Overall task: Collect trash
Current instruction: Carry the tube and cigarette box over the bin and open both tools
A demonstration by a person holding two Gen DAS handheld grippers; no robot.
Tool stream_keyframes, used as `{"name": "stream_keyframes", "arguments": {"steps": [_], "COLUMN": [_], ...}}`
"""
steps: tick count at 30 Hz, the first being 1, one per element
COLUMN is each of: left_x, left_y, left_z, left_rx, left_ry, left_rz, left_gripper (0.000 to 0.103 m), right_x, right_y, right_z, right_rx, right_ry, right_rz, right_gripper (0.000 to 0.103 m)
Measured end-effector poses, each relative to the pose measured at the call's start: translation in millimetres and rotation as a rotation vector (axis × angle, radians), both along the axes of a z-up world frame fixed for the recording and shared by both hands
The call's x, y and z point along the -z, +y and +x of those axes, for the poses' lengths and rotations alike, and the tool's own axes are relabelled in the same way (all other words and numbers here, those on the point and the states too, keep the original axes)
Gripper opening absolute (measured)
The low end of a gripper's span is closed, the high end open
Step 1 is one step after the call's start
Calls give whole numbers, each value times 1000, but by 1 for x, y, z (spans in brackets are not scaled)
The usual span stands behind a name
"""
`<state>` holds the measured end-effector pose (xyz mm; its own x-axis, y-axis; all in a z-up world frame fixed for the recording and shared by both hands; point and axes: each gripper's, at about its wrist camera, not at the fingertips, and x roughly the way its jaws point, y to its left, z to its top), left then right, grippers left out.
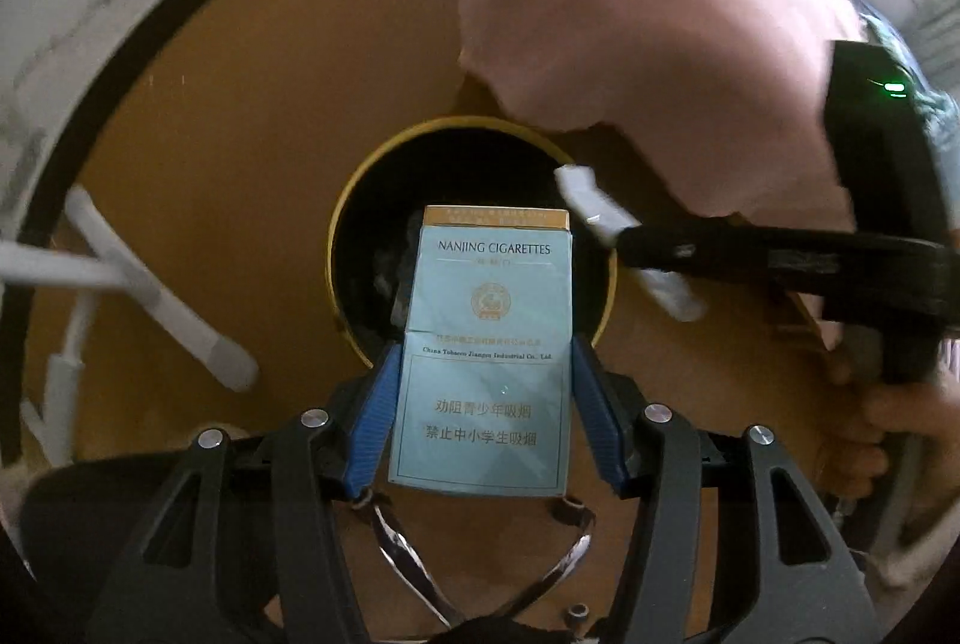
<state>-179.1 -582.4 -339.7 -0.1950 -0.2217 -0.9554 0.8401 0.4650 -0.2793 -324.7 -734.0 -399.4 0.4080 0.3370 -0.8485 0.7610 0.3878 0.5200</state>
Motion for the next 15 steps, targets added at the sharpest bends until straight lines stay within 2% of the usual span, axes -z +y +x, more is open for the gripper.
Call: {"name": "stream_keyframes", "arguments": {"steps": [5, 11, 13, 14, 15], "left_x": [23, 14, 12, 10, 8], "left_y": [8, 2, -1, -2, -1], "left_z": [1, -1, -4, -6, -7], "left_rx": [-17, 4, 16, 4, -15], "left_ry": [43, 73, 46, 30, 36], "left_rz": [20, 4, 14, 14, 2], "left_gripper": [55, 55, 57, 67, 78], "right_x": [7, 1, -3, -7, -12], "right_y": [-2, -7, -8, -9, -11], "right_z": [2, 9, 10, 11, 10], "right_rx": [25, 27, 36, 39, 46], "right_ry": [16, 27, 31, 44, 70], "right_rz": [1, -1, -17, -32, -54], "right_gripper": [16, 16, 20, 41, 80]}}
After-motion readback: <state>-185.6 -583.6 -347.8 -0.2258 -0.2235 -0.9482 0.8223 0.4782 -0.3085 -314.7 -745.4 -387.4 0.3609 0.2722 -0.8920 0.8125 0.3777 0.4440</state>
